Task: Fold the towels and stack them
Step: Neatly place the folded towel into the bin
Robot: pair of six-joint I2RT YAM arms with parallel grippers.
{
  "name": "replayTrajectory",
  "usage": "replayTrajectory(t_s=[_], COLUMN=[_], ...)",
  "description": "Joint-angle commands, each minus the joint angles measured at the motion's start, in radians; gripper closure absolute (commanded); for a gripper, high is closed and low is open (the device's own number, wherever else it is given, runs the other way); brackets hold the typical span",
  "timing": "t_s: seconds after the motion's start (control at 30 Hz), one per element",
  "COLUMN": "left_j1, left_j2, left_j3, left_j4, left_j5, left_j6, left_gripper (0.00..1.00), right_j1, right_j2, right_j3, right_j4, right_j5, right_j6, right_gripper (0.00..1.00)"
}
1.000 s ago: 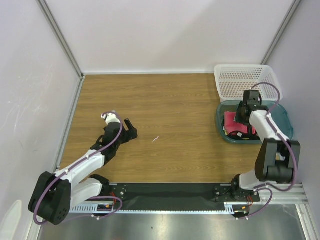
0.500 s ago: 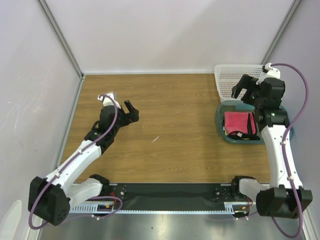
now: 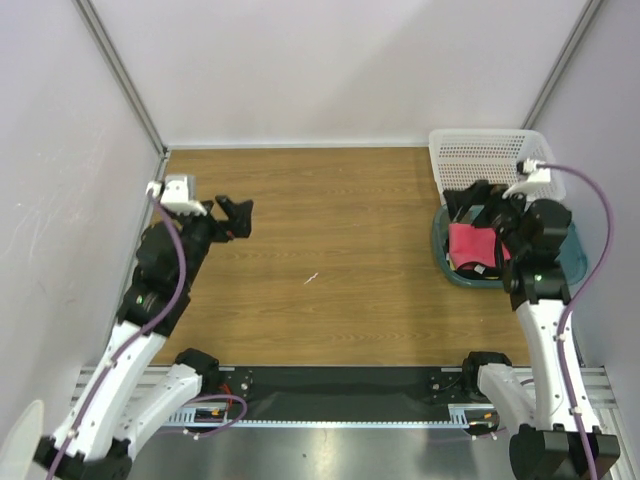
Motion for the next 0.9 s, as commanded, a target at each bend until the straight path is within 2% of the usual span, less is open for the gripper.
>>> replayTrajectory(t_s=[0.0,0.13,0.23,0.87], left_j1=[0.01,0.01,0.012,0.012], left_j2=[-0.121,-0.239,-0.311,-0.301], left_j3=[-0.117,-0.229,-0.286,-0.274], left_j4=[0.007,0.017,0.013,-0.039], left_j5=[-0.033,-0.106,-0.156,-0.248], left_j6=[0.048,-0.044,-0.098,-0.135], left_gripper=[0.0,0.0,0.0,0.0], right_j1=[0.019,0.054,0.083,0.108], right_j2=[-0.073,-0.148,-0.17,-0.15], right_j3=[-0.137,-0.345,-0.393,-0.386], right_j4=[0.216,0.339,0.355,0.29], right_j5=[-0.087,-0.046,-0.011,0.076], right_j6=[0.073,0.14,0.159,0.134], right_gripper=[0.0,0.0,0.0,0.0])
